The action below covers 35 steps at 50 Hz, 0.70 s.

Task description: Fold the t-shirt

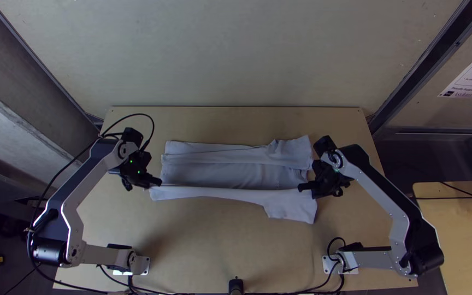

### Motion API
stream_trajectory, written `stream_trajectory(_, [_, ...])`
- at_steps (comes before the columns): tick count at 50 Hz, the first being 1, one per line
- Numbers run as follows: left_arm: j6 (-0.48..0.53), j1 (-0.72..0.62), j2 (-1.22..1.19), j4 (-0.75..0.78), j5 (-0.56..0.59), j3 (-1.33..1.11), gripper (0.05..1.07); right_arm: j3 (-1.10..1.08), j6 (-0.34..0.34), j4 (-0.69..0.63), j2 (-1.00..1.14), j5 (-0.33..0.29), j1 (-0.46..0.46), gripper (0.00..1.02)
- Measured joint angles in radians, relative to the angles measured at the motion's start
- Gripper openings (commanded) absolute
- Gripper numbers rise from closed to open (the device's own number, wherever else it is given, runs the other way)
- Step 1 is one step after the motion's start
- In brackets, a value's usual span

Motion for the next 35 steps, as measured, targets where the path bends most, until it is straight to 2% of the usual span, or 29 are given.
stream_trajectory(9, [0.0,-0.01,0.074,-0.002,0.0,0.121,0.08,0.096,-0.007,0.005,0.088,0.062,-0.01,0.02])
stream_trajectory(35, [0.06,-0.013,0.359,0.017,0.0,0.541,0.08,0.484,-0.052,0.021,0.42,0.11,-0.084,0.02])
